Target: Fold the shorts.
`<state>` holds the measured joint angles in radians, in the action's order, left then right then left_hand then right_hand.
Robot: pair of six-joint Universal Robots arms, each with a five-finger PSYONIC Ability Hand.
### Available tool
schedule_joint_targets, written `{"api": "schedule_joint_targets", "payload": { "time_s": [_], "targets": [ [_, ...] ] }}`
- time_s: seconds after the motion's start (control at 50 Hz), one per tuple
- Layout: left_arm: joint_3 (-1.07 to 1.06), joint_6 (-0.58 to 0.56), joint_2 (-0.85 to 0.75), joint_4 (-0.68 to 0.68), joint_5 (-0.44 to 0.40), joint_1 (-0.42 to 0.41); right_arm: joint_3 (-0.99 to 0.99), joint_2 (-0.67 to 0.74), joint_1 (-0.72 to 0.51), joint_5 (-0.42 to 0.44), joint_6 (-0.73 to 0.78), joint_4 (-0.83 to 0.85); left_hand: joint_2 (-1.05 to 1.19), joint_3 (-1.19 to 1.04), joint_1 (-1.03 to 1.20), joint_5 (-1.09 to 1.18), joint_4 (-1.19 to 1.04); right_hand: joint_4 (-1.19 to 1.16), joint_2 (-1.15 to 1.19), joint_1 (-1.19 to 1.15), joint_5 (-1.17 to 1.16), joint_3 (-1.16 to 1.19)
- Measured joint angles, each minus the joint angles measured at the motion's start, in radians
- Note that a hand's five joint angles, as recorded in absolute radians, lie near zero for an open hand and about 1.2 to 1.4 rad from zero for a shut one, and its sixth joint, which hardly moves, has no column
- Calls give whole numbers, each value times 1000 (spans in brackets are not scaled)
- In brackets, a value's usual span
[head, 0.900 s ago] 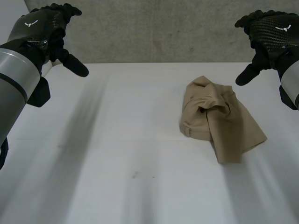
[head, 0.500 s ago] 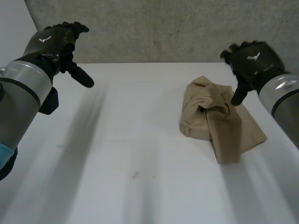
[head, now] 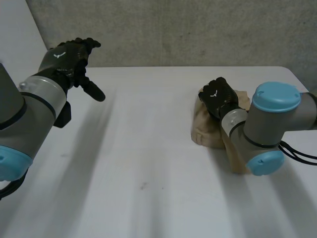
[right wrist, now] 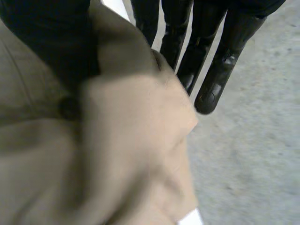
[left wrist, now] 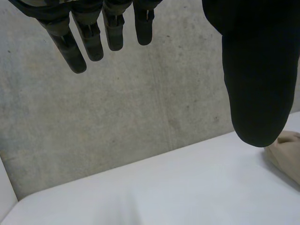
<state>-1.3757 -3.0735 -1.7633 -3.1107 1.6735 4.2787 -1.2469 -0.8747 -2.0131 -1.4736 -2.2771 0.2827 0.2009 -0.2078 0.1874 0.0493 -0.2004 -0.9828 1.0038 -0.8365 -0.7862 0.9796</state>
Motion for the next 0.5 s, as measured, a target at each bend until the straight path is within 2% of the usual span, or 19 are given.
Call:
{"api": "schedule_joint_targets", "payload": {
  "time_s": [0.06,0.16,0.28,0.34,0.5],
  "targets": [
    [-3,4,-17,-5,0,-10,6,4,-7,-35,31,37,0,0,0,0,0,-188,164,-123,-182,172],
    [-4,12,-37,-13,1,-29,-8,-37,-31,-53,22,50,0,0,0,0,0,-203,166,-124,-186,187],
    [2,81,-78,-23,1,-67,-52,-154,-99,-64,-87,47,0,0,0,0,0,-204,166,-133,-186,194],
    [18,185,-121,-23,-2,-98,-79,-216,-159,-79,-180,35,0,0,0,0,0,-204,166,-133,-186,194],
    [41,354,-226,-11,-21,-151,-96,-239,-247,-152,-235,-9,0,0,0,0,0,-204,166,-133,-186,198]
  ]
}}
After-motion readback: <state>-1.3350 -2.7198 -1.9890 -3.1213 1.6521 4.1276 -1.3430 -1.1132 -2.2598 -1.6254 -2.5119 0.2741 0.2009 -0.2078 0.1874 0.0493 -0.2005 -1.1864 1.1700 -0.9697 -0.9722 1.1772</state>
